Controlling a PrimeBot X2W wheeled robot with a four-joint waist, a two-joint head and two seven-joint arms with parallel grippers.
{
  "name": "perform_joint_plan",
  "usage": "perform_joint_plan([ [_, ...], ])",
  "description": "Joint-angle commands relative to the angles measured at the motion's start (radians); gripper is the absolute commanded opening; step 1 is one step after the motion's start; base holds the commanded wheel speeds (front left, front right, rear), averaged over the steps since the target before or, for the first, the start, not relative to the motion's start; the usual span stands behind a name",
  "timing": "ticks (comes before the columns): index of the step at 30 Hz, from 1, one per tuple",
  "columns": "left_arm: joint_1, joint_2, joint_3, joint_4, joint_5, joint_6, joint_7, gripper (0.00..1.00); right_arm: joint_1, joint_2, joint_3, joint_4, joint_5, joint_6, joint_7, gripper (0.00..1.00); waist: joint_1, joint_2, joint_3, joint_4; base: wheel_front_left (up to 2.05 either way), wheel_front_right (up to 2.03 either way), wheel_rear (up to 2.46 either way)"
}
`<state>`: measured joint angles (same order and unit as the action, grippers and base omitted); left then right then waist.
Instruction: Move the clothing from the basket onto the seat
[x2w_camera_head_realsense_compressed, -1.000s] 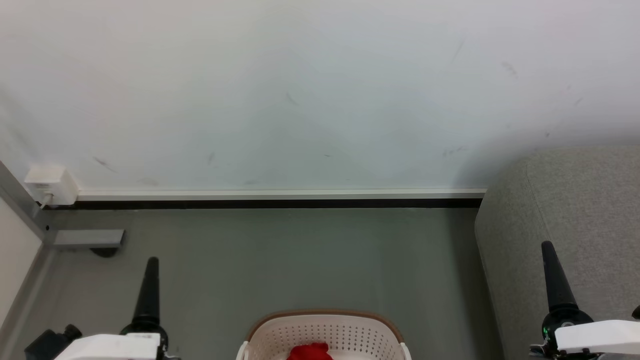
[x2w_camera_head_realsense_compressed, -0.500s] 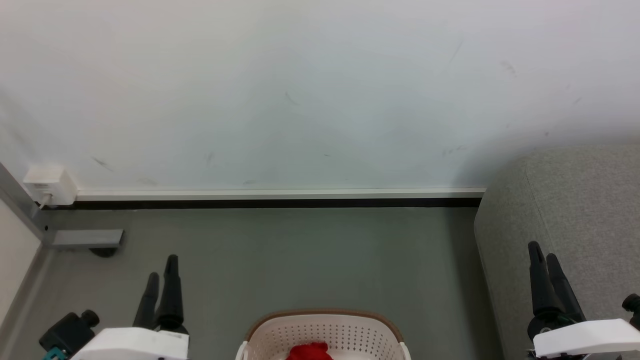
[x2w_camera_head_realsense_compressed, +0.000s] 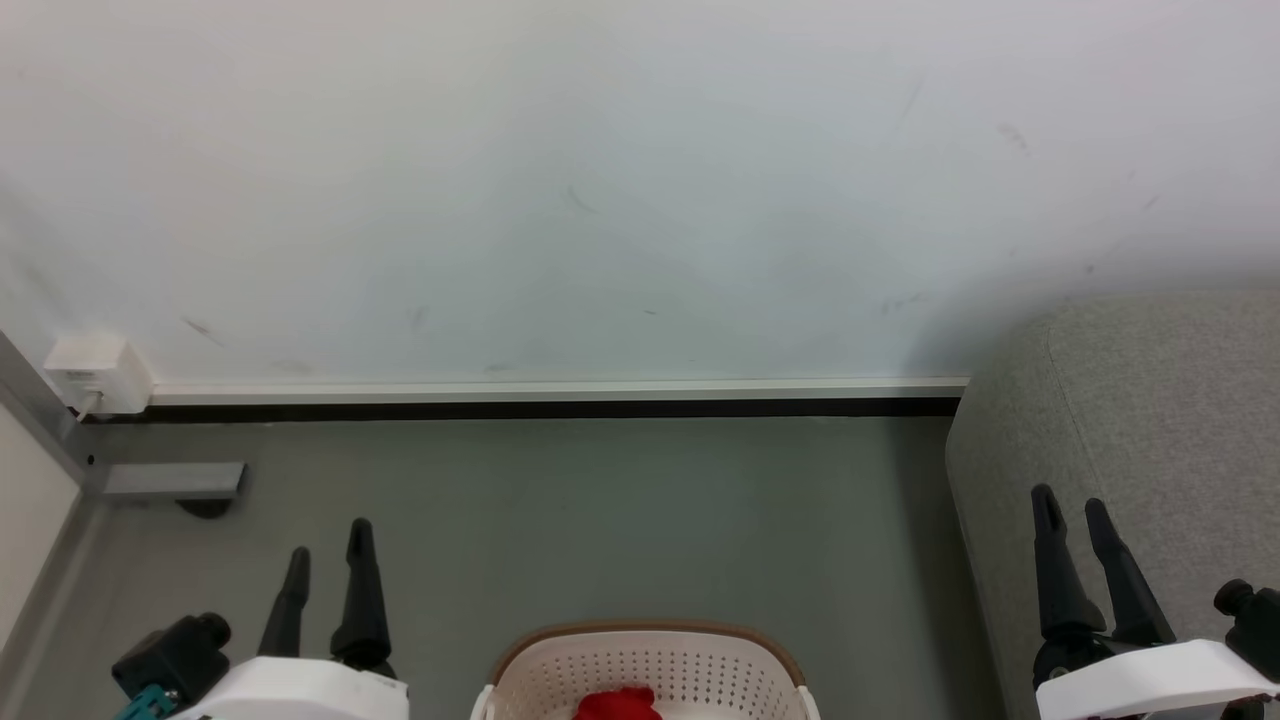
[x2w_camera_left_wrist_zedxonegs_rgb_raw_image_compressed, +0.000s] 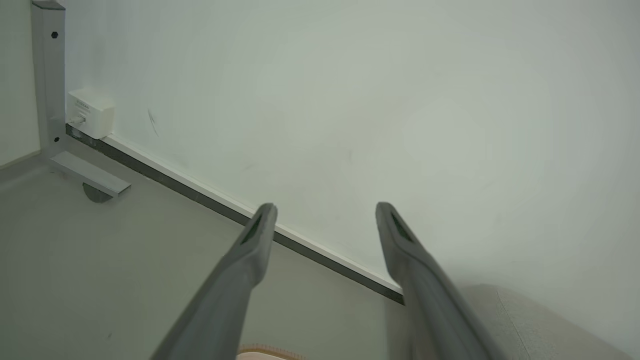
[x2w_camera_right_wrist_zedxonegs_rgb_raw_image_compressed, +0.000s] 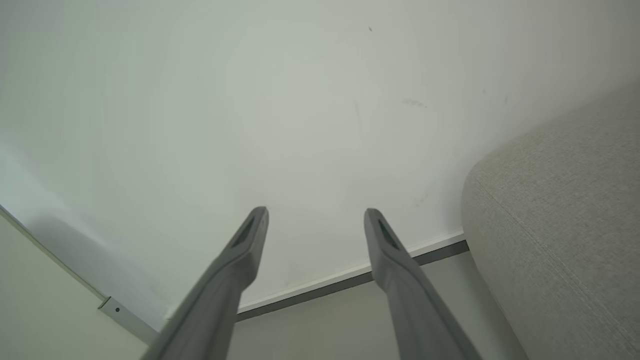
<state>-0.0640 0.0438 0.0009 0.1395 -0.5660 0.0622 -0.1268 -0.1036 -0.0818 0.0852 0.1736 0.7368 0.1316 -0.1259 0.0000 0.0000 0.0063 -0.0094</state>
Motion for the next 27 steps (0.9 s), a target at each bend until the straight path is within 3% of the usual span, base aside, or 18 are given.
perform_joint_plan([
  [1,-0.002,0.009,0.000,-0.010,0.032,0.006,-0.010,1.00,-0.026,-0.004,0.003,-0.003,-0.025,-0.001,-0.011,1.00,0.0000,0.0000,-0.001,0.000,0.00,0.00,0.00],
  [27,0.011,0.018,-0.026,-0.036,0.285,0.054,-0.073,1.00,-0.040,0.005,0.033,0.019,-0.272,-0.001,-0.074,1.00,0.0000,0.0000,-0.006,-0.007,0.00,0.00,0.00],
])
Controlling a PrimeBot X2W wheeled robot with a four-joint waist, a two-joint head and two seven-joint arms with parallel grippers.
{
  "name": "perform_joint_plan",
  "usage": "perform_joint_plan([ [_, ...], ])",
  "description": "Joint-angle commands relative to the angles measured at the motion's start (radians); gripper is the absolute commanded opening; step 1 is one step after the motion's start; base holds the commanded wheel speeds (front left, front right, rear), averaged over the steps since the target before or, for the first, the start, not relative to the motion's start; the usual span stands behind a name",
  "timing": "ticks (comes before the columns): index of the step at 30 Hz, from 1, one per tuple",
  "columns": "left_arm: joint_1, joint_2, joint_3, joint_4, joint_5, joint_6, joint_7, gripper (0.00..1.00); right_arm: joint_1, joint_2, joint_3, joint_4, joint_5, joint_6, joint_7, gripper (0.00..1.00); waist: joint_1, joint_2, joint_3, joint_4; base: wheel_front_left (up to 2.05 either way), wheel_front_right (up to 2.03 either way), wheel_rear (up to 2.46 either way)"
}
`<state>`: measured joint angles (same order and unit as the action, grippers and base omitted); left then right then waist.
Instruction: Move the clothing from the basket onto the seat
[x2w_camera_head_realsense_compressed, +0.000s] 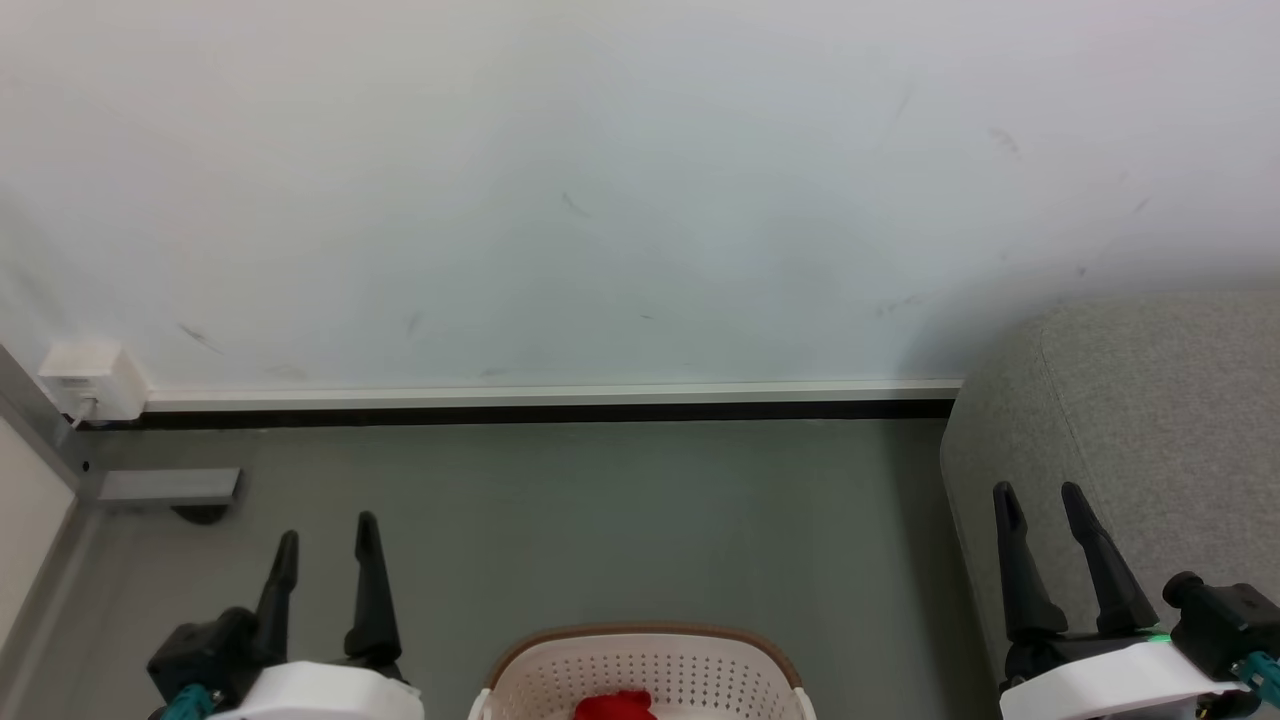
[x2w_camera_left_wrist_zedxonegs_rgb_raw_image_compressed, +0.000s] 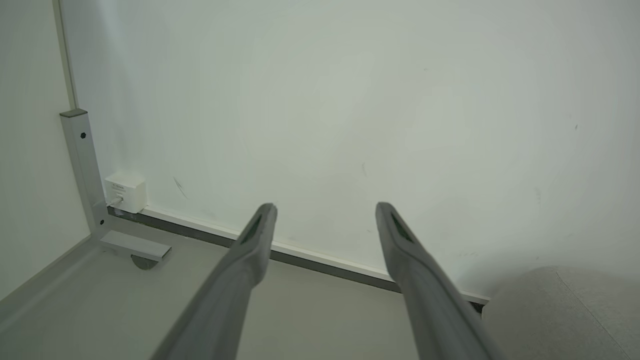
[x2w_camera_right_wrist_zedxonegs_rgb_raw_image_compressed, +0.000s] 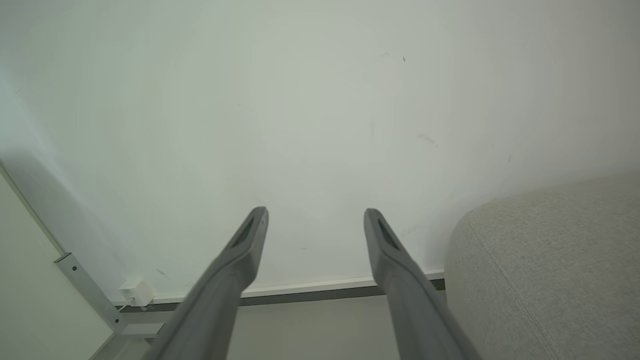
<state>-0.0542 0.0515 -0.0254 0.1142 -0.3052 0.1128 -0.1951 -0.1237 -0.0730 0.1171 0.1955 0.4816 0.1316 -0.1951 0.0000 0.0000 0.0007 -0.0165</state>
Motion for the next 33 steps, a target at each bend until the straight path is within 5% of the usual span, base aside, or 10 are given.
perform_joint_plan([
  [1,0.002,0.011,-0.001,-0.011,0.034,0.005,-0.008,1.00,-0.020,-0.004,0.002,-0.003,-0.025,-0.001,-0.008,1.00,0.0000,0.0000,0.000,0.000,0.00,0.00,0.00],
  [33,0.015,0.010,-0.014,-0.034,0.278,0.048,-0.067,1.00,-0.023,0.001,0.037,-0.021,-0.236,-0.002,-0.067,1.00,0.0000,0.0000,0.002,-0.009,0.00,0.00,0.00],
])
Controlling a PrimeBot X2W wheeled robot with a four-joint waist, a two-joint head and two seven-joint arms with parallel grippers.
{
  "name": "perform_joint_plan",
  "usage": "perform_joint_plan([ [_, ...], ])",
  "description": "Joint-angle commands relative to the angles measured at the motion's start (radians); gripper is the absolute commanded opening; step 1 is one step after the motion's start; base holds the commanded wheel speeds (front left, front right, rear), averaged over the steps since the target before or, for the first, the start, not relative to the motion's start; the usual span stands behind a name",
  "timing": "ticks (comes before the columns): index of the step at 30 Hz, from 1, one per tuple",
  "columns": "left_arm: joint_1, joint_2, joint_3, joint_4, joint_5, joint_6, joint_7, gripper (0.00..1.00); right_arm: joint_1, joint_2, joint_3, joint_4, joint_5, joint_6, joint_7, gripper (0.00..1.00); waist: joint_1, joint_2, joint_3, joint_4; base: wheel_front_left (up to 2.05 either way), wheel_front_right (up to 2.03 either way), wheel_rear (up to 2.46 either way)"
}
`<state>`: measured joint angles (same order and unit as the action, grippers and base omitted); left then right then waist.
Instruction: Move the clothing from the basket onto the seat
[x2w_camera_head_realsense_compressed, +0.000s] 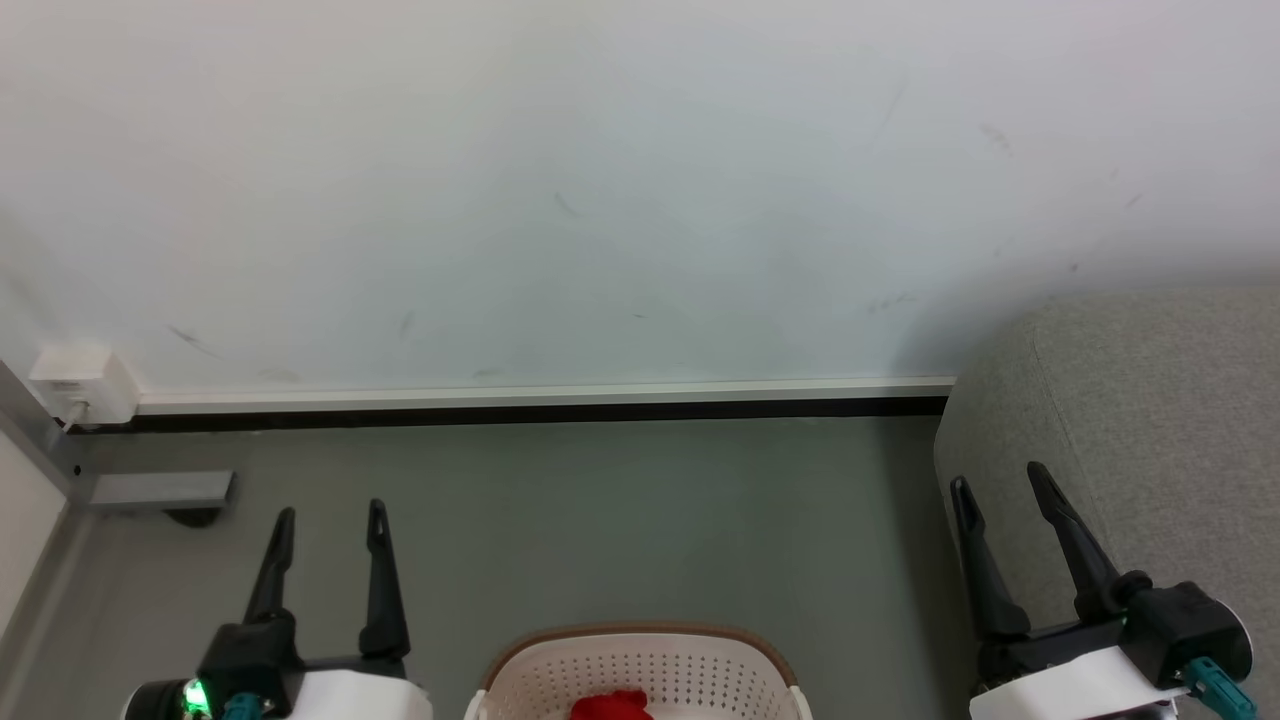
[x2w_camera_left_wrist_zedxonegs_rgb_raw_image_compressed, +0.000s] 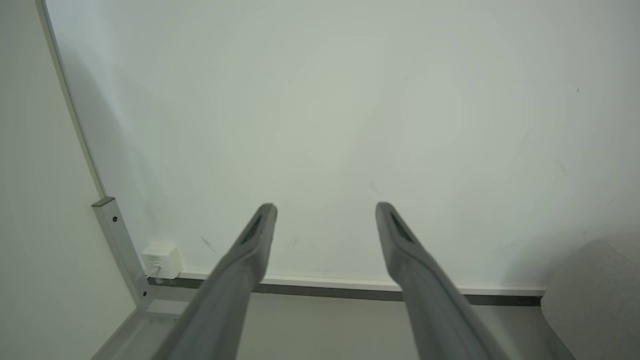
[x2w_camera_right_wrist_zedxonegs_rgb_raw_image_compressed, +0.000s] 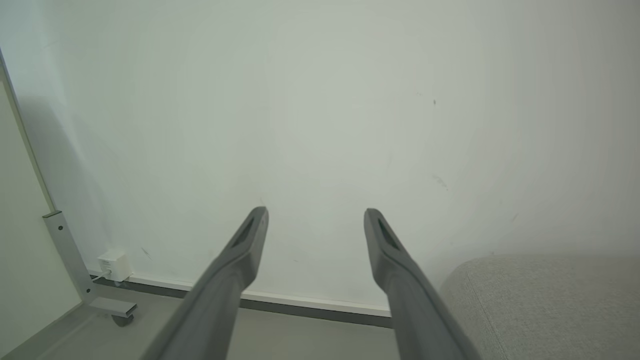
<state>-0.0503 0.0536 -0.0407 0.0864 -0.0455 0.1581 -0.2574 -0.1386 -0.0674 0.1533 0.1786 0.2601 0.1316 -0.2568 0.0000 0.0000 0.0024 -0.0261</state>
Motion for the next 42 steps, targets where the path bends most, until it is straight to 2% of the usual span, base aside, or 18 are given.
perform_joint_plan([
  [1,0.011,0.008,0.001,-0.007,0.026,0.003,-0.007,1.00,-0.009,-0.004,0.002,-0.005,-0.018,-0.002,-0.008,1.00,0.0000,0.0000,0.000,0.000,0.00,0.00,0.00],
  [24,0.012,0.002,0.008,-0.018,0.014,-0.007,-0.007,1.00,-0.012,-0.003,0.000,-0.003,-0.012,-0.002,-0.009,1.00,0.0000,0.0000,0.004,-0.003,0.00,0.00,0.00],
  [42,-0.019,-0.001,0.003,0.022,-0.035,-0.046,-0.007,1.00,-0.027,-0.012,0.001,-0.012,-0.011,-0.002,-0.009,1.00,0.0000,0.0000,0.041,-0.032,0.00,0.00,0.00],
])
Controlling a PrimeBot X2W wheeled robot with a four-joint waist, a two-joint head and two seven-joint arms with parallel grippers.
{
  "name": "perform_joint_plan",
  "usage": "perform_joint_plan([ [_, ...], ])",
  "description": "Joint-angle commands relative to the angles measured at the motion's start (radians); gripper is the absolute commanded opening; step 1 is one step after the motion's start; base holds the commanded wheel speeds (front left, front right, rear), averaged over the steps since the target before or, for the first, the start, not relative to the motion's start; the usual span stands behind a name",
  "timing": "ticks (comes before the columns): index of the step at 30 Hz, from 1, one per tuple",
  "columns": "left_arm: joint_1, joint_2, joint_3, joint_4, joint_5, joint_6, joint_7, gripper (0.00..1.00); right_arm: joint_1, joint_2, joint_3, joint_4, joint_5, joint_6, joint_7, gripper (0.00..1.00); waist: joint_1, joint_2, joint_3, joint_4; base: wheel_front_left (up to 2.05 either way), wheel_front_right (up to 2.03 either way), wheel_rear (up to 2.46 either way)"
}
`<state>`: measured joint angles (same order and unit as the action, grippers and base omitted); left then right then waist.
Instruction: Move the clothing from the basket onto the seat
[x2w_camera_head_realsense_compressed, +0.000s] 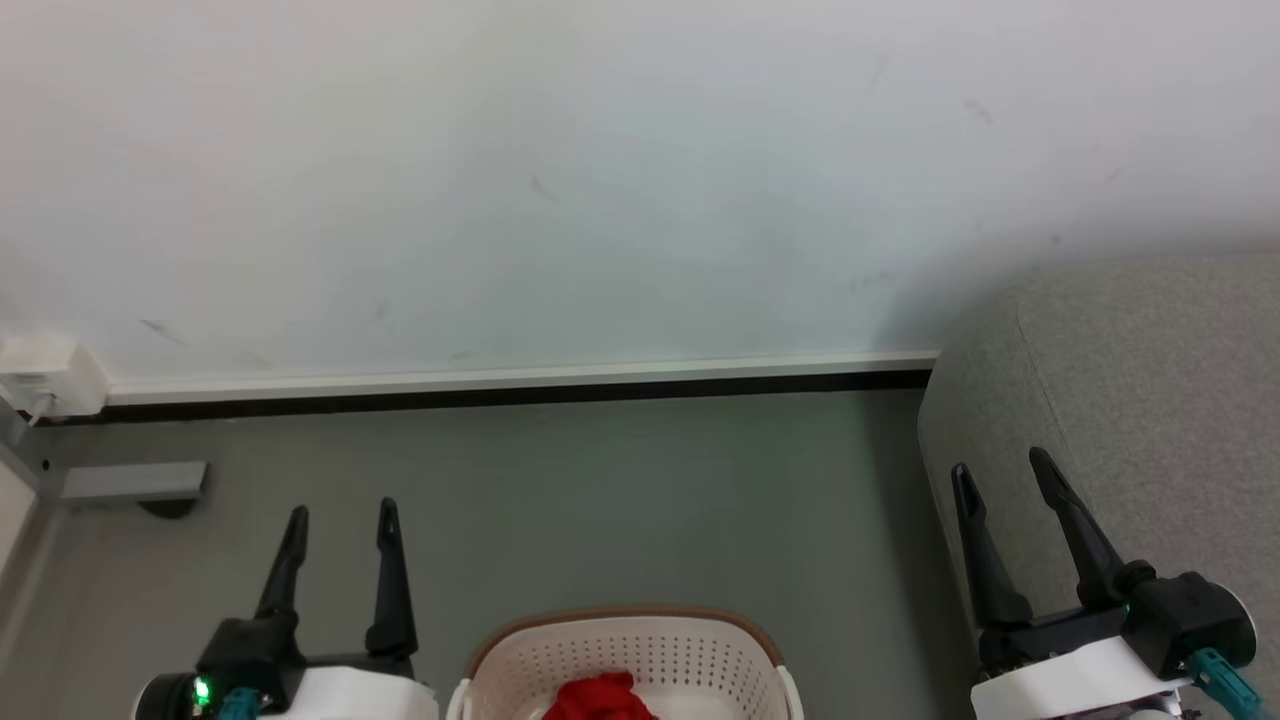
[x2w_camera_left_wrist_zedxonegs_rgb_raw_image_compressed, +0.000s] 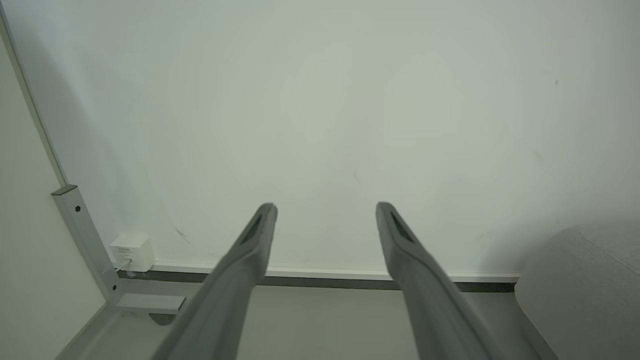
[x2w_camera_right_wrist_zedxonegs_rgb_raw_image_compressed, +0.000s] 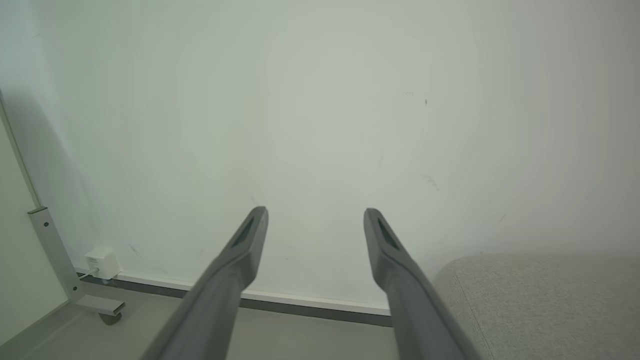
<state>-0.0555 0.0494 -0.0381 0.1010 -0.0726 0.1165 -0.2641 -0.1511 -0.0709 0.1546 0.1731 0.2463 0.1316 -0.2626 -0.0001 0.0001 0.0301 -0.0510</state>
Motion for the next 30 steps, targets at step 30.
perform_joint_plan([
  [30,-0.326,0.030,-0.009,0.483,-0.064,-0.177,-0.001,1.00,-0.198,0.020,-0.056,-0.146,0.023,-0.002,-0.002,1.00,0.0001,-0.0001,0.454,-0.238,0.00,0.00,0.00],
])
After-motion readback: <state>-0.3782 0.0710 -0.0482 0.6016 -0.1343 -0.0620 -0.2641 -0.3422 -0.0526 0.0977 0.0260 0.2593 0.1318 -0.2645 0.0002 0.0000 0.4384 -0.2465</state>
